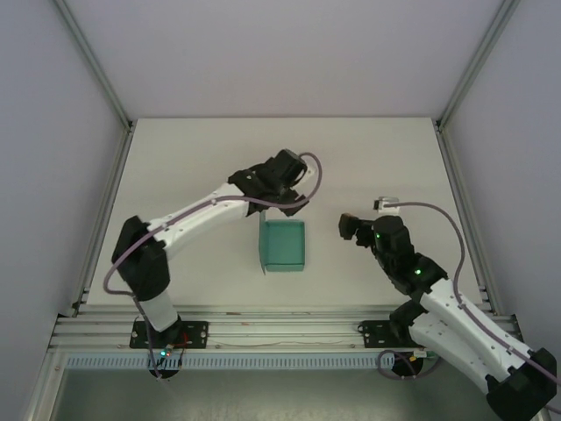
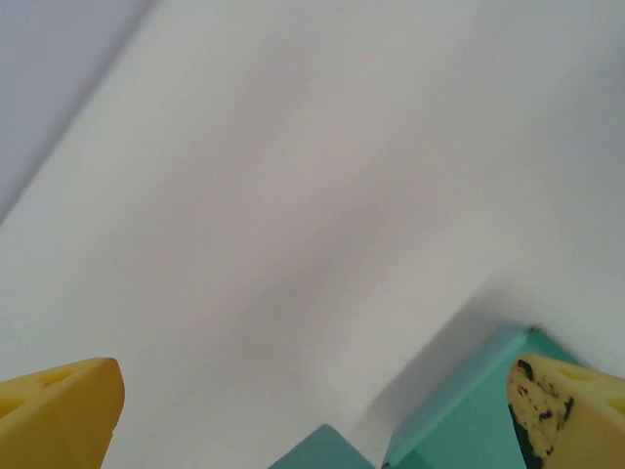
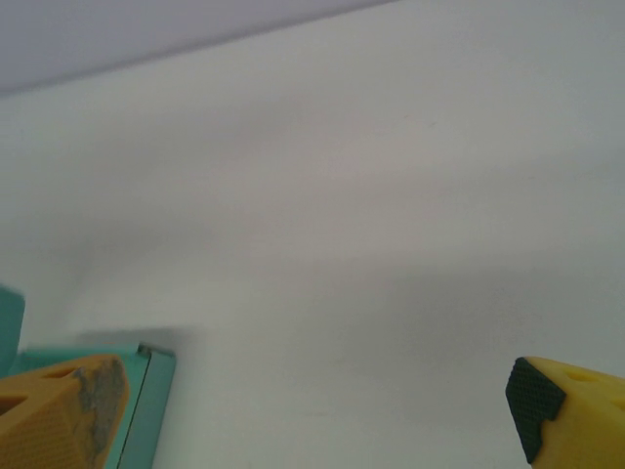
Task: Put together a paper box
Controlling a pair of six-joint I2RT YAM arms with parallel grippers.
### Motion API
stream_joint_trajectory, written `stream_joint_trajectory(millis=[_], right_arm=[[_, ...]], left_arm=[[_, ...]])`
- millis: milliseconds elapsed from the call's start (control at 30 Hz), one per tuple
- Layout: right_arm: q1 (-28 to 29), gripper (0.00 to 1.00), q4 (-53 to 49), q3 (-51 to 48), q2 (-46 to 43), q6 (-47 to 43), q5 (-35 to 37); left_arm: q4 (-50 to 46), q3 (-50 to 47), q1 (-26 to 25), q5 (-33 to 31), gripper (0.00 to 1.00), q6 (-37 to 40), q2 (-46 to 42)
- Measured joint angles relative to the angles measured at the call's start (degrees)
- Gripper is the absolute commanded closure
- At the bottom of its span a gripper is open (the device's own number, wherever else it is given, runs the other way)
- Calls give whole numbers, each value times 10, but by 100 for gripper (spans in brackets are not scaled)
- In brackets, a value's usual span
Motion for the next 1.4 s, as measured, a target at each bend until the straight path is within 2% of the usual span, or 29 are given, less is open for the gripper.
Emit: stream_joint_trajectory(millis=[167,333,433,500,700,767,833,967,1200,1400], right_arm=[[0,2,29,51,153,-144,-151],[3,11,35,174,337,-276,-272],[11,15,26,247,432,-355,-310],[17,19,10,288,487,-400,-327],[26,35,-47,407,635,-467,-347],[27,38,-52,426,664,-467,-346],[29,52,-53,432,680,-461,-344],[36,71,-49,428,683,-433,-320],[49,79,38,345,658,-309,-219],[59,81,57,278,597,-101,-66]], left_arm=[[71,-79,32,-2,0,-138,-139],[92,-192,144,21,0,-282,-231],[91,-274,213,41,0,-346,-251],[88,-322,240,52,0,-374,-258],[73,-386,254,52,0,-418,-298],[73,-386,254,47,0,-424,-310],[73,-386,255,40,0,-428,-320],[73,-386,255,36,0,-434,-323],[73,-386,255,27,0,-437,-323],[74,-386,255,23,0,-437,-323]])
